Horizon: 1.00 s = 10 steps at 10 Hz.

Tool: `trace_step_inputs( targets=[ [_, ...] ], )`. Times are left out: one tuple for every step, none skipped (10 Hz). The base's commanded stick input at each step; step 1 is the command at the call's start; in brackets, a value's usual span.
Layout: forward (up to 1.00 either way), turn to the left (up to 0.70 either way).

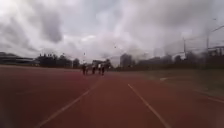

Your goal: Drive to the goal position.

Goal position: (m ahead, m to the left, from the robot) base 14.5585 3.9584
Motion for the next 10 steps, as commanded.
trace_step_inputs(
  targets=[
    [0.85,0.0],
    [0.85,0.0],
    [0.85,0.0],
    [0.85,0.0],
    [0.85,-0.2],
    [0.85,-0.29],
    [0.85,-0.14],
    [0.85,-0.06],
    [0.85,-0.02],
    [0.85,0.0]
  ],
)
